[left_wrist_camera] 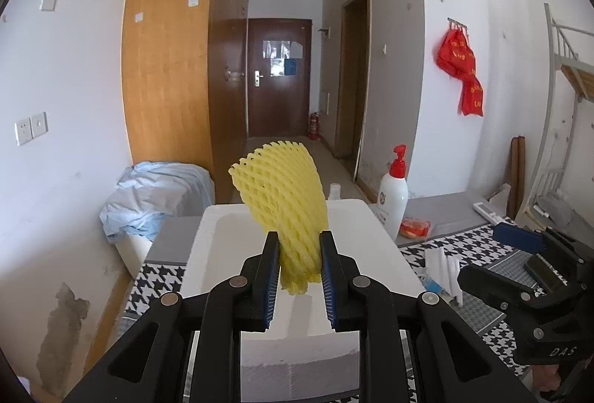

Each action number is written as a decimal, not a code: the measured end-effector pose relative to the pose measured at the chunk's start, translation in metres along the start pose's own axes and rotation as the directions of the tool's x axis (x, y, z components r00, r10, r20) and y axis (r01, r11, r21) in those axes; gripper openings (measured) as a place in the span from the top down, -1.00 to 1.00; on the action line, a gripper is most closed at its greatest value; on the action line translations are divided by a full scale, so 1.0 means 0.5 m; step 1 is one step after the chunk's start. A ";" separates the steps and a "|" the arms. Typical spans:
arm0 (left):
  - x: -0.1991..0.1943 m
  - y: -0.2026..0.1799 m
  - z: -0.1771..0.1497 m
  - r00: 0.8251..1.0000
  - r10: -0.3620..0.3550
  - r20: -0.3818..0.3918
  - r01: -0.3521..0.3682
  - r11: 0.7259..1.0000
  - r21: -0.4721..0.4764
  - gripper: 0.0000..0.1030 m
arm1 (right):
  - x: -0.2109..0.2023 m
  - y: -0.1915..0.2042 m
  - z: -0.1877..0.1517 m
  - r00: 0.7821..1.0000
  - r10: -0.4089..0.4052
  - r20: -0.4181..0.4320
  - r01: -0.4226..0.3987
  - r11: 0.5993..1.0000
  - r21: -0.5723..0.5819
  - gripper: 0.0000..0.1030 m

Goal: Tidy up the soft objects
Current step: 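Lower the yellow net into the foam box and open the left gripper, then withdraw the left gripper from the box back toward the table items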

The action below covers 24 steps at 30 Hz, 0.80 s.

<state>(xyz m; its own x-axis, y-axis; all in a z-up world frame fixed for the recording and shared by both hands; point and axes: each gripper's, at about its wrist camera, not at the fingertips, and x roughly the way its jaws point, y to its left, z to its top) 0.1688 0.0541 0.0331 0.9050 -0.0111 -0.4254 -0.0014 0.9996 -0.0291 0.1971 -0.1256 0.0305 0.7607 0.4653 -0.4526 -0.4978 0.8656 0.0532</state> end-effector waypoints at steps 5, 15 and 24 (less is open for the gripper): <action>0.014 -0.003 0.001 1.000 -0.002 -0.014 0.002 1.000 0.005 0.56 | -0.004 -0.018 -0.004 1.000 -0.013 -0.001 0.013 1.000 0.011 -0.75; 0.035 -0.001 -0.003 0.998 0.023 -0.051 -0.023 1.000 0.005 0.14 | -0.001 -0.032 -0.010 1.000 -0.025 -0.009 0.025 0.999 0.026 -0.75; 0.019 -0.007 -0.011 0.998 0.058 0.000 -0.058 0.998 0.007 -0.91 | -0.010 -0.048 -0.019 0.999 -0.040 -0.007 0.041 0.998 0.040 -0.75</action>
<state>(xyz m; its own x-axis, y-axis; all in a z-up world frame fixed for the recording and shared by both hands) 0.1749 0.0504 0.0243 0.9032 0.0473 -0.4267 -0.0515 0.9987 0.0017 0.2013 -0.1502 0.0230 0.7770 0.4287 -0.4610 -0.4495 0.8905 0.0704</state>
